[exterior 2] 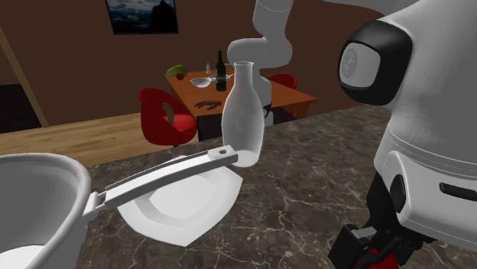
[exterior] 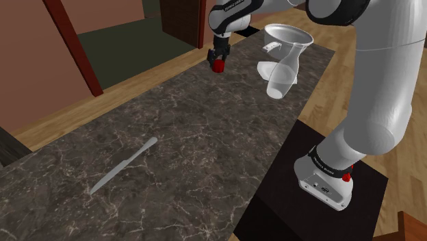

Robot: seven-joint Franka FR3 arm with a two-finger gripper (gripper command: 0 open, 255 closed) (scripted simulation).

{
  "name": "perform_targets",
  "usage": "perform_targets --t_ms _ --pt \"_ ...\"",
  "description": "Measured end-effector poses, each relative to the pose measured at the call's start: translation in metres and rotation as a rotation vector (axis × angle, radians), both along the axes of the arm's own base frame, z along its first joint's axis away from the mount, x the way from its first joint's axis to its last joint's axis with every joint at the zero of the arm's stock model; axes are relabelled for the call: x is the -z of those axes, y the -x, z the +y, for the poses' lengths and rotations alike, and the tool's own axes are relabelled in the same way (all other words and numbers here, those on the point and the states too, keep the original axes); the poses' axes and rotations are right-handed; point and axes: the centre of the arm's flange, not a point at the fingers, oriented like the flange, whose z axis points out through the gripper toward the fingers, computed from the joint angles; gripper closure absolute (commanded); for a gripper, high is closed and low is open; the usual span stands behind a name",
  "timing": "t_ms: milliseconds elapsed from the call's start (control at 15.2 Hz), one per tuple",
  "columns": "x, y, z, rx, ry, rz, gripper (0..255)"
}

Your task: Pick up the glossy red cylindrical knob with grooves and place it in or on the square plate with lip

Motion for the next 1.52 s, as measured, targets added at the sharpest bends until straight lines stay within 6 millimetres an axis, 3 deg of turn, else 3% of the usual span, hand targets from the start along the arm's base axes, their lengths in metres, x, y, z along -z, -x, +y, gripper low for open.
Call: perform_targets --t_ms 396,462,1188,1518 --pt "0.004 0.000 0.001 0.000 0.000 0.000 0" --pt "0.004 0.000 0.001 0.000 0.000 0.000 255" --pt "-0.001 0.000 -0.001 0.002 0.002 -0.007 255" --pt "-0.022 0.001 0.000 0.000 0.000 -0.001 255"
